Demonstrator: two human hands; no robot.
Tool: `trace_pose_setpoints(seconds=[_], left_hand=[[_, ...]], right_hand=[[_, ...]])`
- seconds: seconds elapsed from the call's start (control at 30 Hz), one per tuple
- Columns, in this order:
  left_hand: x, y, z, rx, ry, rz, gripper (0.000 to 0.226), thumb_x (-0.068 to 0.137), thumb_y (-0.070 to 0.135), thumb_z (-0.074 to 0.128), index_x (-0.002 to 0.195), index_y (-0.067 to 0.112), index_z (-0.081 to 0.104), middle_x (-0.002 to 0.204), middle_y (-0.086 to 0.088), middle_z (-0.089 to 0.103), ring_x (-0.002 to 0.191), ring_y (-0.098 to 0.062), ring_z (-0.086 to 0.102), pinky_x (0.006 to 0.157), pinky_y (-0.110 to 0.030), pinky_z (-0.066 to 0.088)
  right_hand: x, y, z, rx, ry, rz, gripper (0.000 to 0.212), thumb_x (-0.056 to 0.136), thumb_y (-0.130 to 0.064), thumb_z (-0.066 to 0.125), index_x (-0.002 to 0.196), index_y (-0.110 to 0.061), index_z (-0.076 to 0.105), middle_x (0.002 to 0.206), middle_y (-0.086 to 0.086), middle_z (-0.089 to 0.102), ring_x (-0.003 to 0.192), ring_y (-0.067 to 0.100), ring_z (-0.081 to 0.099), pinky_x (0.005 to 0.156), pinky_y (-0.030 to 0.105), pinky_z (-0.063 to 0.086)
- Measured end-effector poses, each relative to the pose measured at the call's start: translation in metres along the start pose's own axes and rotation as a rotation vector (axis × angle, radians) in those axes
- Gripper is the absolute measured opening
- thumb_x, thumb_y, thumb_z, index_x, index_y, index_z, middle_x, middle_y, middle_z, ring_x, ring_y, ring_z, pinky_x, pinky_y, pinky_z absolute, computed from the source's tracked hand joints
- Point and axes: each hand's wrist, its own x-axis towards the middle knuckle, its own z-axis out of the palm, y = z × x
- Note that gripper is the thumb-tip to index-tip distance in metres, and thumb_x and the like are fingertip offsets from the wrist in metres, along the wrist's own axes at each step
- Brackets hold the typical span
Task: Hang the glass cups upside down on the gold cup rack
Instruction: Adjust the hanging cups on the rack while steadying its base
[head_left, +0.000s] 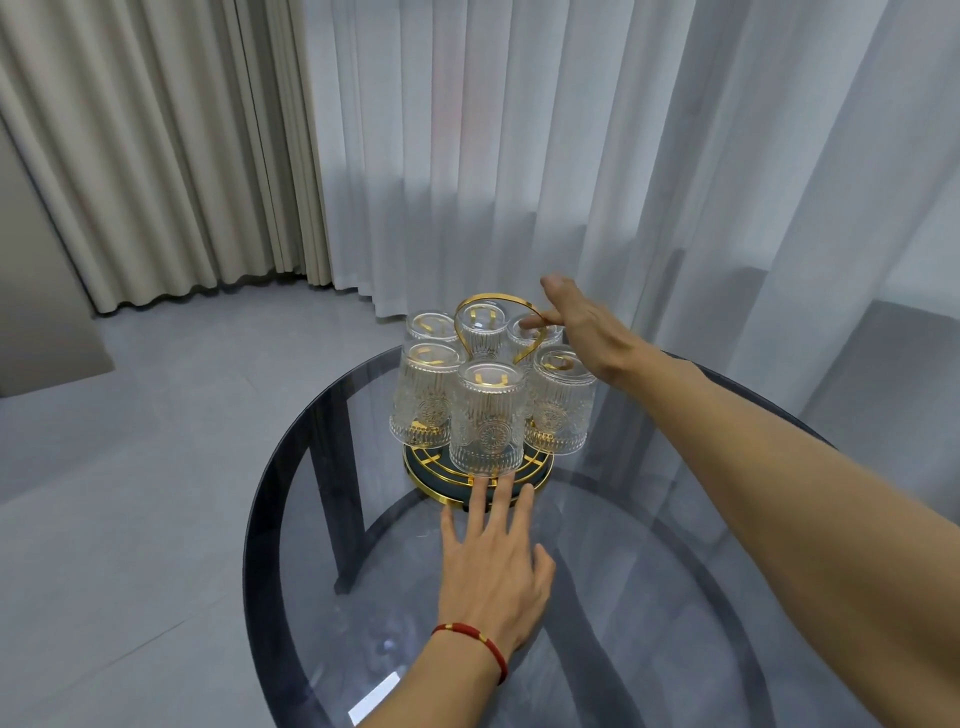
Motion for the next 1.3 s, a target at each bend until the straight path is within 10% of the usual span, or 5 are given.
trace_pose_setpoints(seconds=[0.43, 1.3], left_hand=[[0.002, 0.0, 0.001, -0.007, -0.004, -0.016, 0.063, 0.096, 0.045, 0.031, 0.155, 0.026, 0.022, 0.167, 0.0, 0.013, 0.153, -0.026, 0.001, 0.119, -0.062, 0.011], [0.002, 0.001, 0.0, -0.042, 0.012, -0.025, 0.063, 0.096, 0.043, 0.031, 0.155, 0.026, 0.02, 0.167, 0.001, 0.013, 0.153, -0.024, 0.0, 0.12, -0.059, 0.01]], right_hand=[[0.012, 0.004, -0.008, -0.161, 0.003, 0.002, 0.085, 0.1, -0.072, 0.008, 0.122, -0.023, 0.074, 0.148, 0.008, 0.058, 0.133, 0.026, 0.049, 0.116, 0.052, 0.029], [0.024, 0.007, -0.017, -0.159, 0.113, -0.078, 0.065, 0.108, -0.053, 0.018, 0.132, -0.019, 0.068, 0.146, 0.005, 0.059, 0.122, 0.021, 0.056, 0.101, 0.035, 0.036]])
